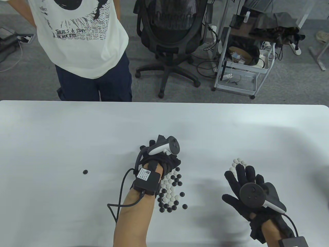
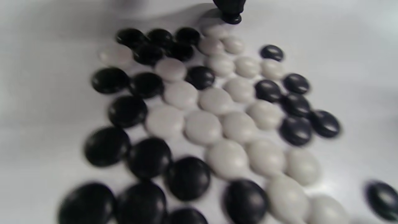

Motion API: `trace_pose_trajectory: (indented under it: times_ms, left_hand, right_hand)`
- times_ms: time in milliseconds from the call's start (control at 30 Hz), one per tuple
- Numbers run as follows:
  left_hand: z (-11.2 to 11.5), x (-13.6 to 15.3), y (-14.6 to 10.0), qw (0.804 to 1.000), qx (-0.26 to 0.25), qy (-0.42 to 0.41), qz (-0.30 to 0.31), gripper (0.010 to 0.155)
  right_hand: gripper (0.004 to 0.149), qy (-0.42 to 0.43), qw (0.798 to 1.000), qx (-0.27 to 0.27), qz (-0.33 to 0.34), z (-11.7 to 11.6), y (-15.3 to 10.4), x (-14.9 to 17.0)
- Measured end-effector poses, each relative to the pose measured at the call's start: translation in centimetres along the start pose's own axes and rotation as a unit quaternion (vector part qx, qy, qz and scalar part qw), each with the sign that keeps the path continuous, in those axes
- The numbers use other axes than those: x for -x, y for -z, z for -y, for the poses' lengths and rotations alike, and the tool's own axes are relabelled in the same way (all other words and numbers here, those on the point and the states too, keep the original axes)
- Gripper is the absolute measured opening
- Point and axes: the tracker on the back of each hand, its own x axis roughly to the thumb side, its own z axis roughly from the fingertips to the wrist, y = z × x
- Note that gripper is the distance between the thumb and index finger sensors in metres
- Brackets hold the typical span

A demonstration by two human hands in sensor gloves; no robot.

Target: Go stone sorting task

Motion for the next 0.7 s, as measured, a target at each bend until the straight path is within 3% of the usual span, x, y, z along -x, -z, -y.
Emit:
trace_pose_trajectory:
  times_ms: [233,400,600,700]
  left_hand:
    - [-1.1,6.5,-1.0,0.994,-0.008,-0.011,-0.112,0.067]
    - [-0.6,13.8,-3.7,0.982,0.007,-0.05,-0.181,0.068]
    - [0.7,20.0,-6.8,0.969,0.016,-0.099,-0.227,0.069]
    - [1.2,21.5,-7.7,0.965,0.015,-0.107,-0.24,0.069]
  right_hand:
    - [0.079,0.002,1.0,0.003,0.001,0.1,-0.1,0.0]
    - [0.079,0.0,1.0,-0.002,0.002,-0.1,0.0,0.0]
    - [0.079,-0.003,1.0,-0.003,0.0,-0.1,0.0,0.0]
    - [0.079,-0.004,1.0,-0.004,-0.002,-0.1,0.0,0.0]
